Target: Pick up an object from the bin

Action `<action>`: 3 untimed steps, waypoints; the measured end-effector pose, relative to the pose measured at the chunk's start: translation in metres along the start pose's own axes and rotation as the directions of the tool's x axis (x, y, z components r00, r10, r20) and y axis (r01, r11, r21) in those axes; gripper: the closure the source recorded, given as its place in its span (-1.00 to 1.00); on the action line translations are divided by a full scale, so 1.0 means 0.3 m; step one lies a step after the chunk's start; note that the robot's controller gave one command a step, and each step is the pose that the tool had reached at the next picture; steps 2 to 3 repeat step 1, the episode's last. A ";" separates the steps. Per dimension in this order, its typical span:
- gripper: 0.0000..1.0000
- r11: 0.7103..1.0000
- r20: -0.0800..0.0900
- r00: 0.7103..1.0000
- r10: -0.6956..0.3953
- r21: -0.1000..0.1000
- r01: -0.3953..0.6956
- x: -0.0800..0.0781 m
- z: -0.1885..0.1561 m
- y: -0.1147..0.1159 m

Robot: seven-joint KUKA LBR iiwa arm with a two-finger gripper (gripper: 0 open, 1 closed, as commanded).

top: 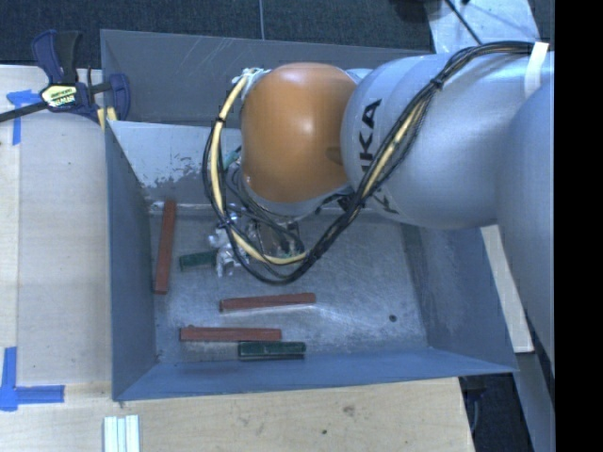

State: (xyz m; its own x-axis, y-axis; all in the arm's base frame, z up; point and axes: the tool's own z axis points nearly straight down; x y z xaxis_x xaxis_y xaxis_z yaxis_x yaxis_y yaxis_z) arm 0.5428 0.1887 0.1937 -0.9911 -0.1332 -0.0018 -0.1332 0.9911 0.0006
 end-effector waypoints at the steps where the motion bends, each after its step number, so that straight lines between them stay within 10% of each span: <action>1: 1.00 0.998 -0.006 0.998 -0.058 0.000 0.058 0.011 -0.125 -0.034; 3: 1.00 0.998 -0.006 0.998 -0.058 0.000 0.058 0.011 -0.125 -0.034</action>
Offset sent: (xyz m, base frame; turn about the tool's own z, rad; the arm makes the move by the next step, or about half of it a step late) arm -0.0049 -0.0393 0.1644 -0.0867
